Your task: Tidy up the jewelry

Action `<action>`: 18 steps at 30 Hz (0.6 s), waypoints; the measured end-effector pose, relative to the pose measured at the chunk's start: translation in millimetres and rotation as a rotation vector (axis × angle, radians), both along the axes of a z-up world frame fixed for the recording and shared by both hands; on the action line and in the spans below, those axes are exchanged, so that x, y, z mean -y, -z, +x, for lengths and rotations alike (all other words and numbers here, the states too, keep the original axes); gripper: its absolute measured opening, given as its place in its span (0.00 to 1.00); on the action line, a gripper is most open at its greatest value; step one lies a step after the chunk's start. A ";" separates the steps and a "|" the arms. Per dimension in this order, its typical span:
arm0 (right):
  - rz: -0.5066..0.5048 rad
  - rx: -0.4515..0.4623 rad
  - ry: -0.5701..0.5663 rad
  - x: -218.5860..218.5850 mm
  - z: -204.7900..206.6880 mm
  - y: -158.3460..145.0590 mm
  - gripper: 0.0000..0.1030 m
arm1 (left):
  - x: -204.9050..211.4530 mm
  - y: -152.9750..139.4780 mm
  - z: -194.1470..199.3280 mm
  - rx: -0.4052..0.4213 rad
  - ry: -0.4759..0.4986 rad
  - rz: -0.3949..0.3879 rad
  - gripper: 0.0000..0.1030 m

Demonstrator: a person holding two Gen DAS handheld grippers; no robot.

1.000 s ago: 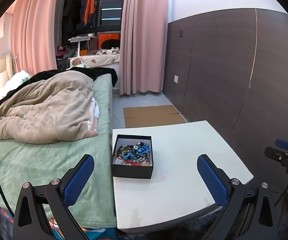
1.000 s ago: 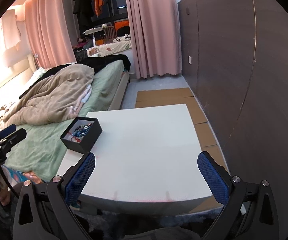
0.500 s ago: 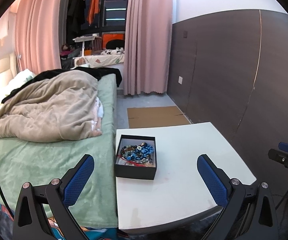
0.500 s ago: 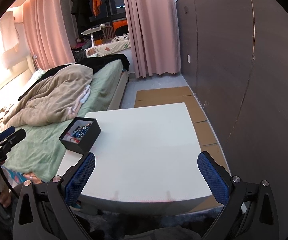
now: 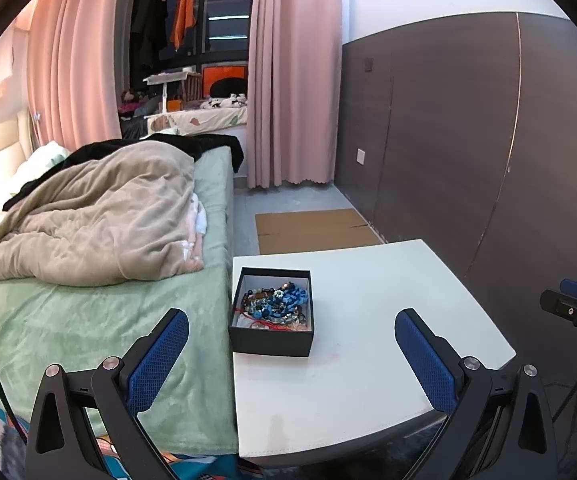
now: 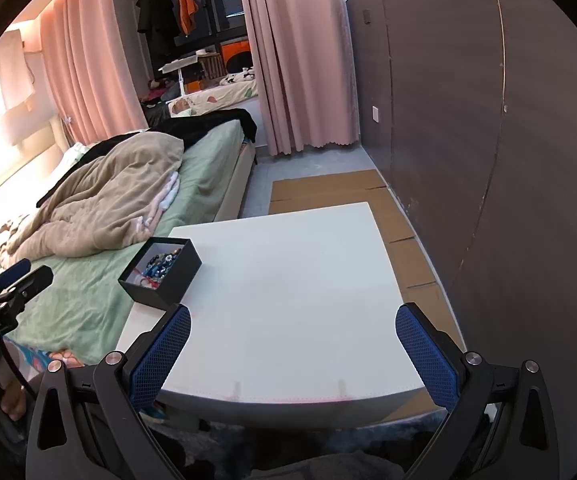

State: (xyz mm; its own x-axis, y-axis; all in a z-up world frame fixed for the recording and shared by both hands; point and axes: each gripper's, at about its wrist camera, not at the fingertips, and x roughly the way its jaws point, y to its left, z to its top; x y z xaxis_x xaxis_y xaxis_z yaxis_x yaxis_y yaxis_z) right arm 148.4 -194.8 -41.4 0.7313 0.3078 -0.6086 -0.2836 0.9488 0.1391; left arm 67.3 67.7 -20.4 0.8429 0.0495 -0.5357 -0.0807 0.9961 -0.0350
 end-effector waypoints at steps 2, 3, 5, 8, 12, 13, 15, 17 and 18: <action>0.005 -0.003 0.002 0.6 0.9 0.2 1.00 | -0.2 0.1 0.8 -0.003 -0.001 -0.001 1.00; 0.004 -0.004 0.003 0.7 0.9 0.3 1.00 | -0.6 0.6 1.3 -0.006 -0.003 -0.001 1.00; 0.004 -0.006 0.006 0.9 0.7 0.3 1.00 | -1.5 1.2 2.0 -0.010 -0.003 -0.005 1.00; 0.007 -0.008 0.009 1.2 1.4 0.4 1.00 | -2.8 1.8 1.6 -0.012 -0.007 -0.011 1.00; 0.014 -0.013 0.013 1.5 1.6 0.6 1.00 | -3.2 1.9 1.3 -0.011 -0.013 -0.013 1.00; 0.014 -0.012 0.016 1.3 1.1 0.6 1.00 | -3.2 2.0 1.5 -0.011 -0.015 -0.012 1.00; 0.015 -0.012 0.019 0.8 0.5 0.8 1.00 | -2.9 2.1 1.8 -0.016 -0.019 -0.009 1.00; 0.017 -0.013 0.020 1.9 1.2 1.4 1.00 | -3.1 2.3 2.5 -0.020 -0.018 -0.011 1.00; 0.017 -0.014 0.020 1.8 1.0 1.4 1.00 | -3.3 2.1 3.0 -0.021 -0.019 -0.013 1.00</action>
State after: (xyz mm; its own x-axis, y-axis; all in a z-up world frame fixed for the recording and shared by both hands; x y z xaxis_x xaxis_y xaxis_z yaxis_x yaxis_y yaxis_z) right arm 149.4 -196.6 -42.9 0.7286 0.3037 -0.6139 -0.2622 0.9517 0.1595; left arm 70.3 71.1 -22.5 0.8303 0.0587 -0.5543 -0.1010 0.9938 -0.0460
